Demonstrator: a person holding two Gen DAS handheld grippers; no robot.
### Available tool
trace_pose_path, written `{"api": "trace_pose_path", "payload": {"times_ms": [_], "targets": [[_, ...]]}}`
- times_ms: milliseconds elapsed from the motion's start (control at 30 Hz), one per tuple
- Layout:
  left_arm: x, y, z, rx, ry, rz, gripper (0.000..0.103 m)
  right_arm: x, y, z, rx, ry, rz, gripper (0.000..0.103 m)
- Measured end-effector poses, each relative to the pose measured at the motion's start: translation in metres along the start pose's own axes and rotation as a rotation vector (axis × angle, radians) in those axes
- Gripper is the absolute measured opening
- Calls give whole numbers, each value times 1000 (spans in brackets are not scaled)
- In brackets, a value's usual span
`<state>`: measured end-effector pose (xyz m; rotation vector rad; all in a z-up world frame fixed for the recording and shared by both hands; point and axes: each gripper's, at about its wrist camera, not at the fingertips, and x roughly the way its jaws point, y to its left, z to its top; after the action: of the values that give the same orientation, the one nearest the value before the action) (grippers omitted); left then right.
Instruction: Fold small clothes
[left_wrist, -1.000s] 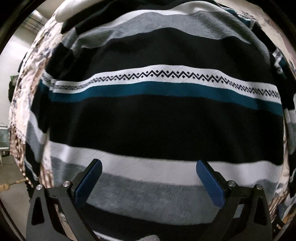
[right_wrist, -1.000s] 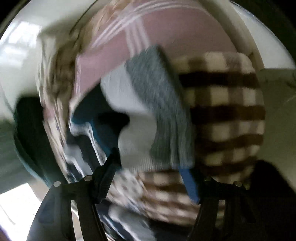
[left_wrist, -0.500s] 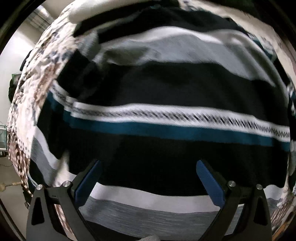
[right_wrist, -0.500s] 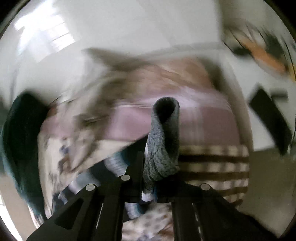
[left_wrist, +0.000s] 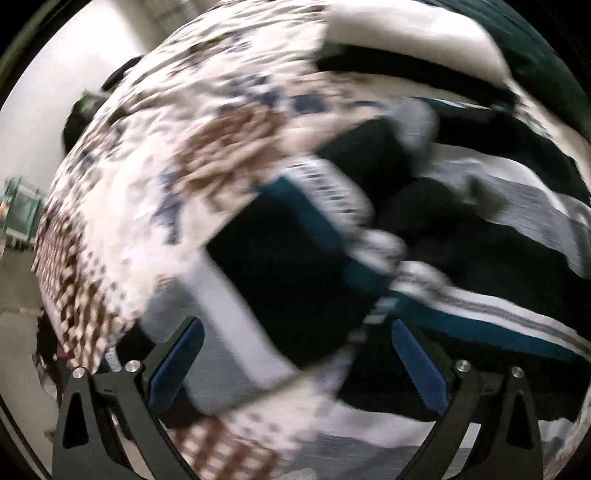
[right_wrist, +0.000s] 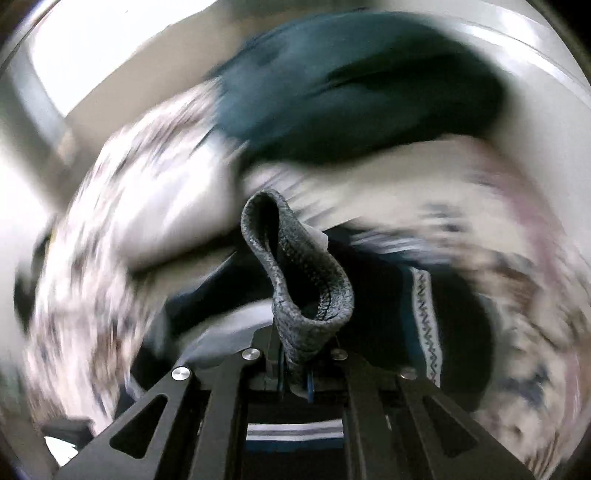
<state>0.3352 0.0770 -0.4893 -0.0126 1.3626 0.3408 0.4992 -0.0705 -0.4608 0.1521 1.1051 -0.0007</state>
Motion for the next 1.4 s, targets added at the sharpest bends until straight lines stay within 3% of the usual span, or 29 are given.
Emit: {"api": "trace_pose_path", "payload": {"times_ms": [67, 133, 200, 267, 300, 367, 400, 433, 500, 633, 800, 900, 967, 1067, 1100, 1133, 1167, 1267, 1333, 1400], "targets": [[3, 20, -8, -29, 13, 20, 103, 45, 63, -19, -153, 58, -26, 7], [10, 43, -14, -60, 33, 34, 103, 70, 96, -40, -218, 98, -51, 7], [12, 57, -21, -82, 48, 38, 103, 91, 112, -57, -240, 152, -81, 7], [15, 75, -27, -112, 65, 33, 103, 105, 105, -63, -197, 238, -55, 11], [14, 84, -30, -128, 72, 27, 103, 108, 100, -62, -164, 264, -23, 16], [10, 108, -40, -177, 80, 7, 103, 102, 81, -62, -77, 308, 88, 42], [6, 115, -46, -199, 83, -2, 103, 90, 65, -63, -20, 310, 127, 64], [3, 127, -53, -236, 90, -16, 103, 78, 51, -64, 15, 298, 137, 71], [-1, 152, -71, -327, 118, -52, 103, 49, 18, -69, 64, 271, 104, 71], [13, 201, -119, -619, 261, -174, 103, 15, -35, -96, 150, 297, 27, 71], [50, 217, -167, -982, 375, -338, 103, 10, -62, -131, 172, 353, -1, 71], [74, 216, -179, -1149, 399, -392, 101, 16, -58, -143, 161, 367, -1, 71], [87, 219, -182, -1276, 380, -412, 93, 19, -57, -146, 158, 369, 13, 71], [87, 235, -176, -1414, 284, -331, 71, 21, -56, -144, 152, 363, 14, 71], [85, 241, -173, -1440, 251, -295, 48, 20, -55, -142, 155, 357, 17, 71], [82, 246, -166, -1446, 218, -247, 34, 20, -54, -140, 151, 351, 9, 71], [79, 249, -161, -1440, 194, -227, 12, 19, -55, -138, 140, 340, -12, 71], [59, 252, -126, -1341, 100, -154, 7, 19, -58, -131, 121, 332, -93, 71], [35, 247, -91, -1211, 4, -112, 6, 18, -68, -127, 137, 322, -108, 83], [8, 236, -58, -1060, -93, -98, 5, 16, -78, -125, 150, 303, -111, 87]]}}
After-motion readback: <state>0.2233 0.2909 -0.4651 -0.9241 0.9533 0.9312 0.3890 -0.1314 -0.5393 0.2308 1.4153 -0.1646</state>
